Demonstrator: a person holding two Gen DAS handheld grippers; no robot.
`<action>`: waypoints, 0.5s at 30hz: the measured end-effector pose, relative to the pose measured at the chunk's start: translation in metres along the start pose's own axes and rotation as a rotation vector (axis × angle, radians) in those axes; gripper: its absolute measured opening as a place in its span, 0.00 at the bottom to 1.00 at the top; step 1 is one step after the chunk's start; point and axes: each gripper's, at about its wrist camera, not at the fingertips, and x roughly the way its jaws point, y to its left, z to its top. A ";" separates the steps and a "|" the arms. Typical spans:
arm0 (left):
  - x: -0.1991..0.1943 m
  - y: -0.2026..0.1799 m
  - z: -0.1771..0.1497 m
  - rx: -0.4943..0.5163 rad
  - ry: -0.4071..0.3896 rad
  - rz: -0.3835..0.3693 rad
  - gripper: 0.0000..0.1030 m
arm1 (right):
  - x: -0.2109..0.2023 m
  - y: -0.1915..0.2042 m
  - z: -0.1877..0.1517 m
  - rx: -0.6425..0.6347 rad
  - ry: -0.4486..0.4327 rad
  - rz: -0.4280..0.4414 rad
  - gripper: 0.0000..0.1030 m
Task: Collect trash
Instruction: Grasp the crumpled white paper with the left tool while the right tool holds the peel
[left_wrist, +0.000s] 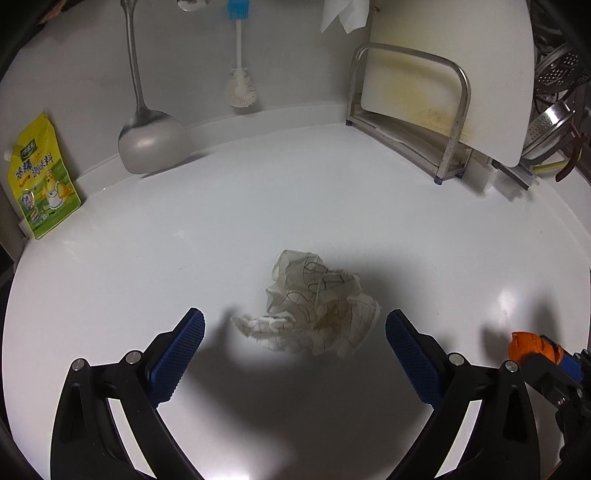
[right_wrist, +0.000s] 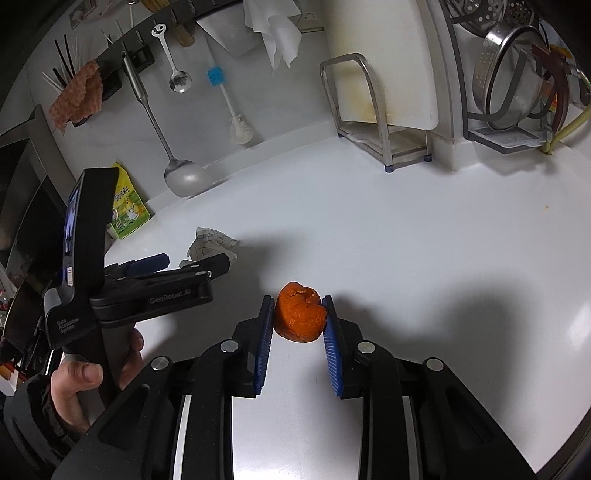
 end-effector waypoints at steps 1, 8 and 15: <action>0.002 -0.001 0.002 0.004 0.002 0.005 0.94 | 0.000 -0.001 0.000 0.005 0.000 0.003 0.25; 0.017 -0.007 0.008 0.021 0.034 -0.004 0.72 | 0.002 -0.002 -0.001 0.016 0.005 0.009 0.25; 0.011 0.000 0.003 0.003 0.018 -0.041 0.42 | 0.003 0.001 -0.005 0.006 0.004 -0.003 0.25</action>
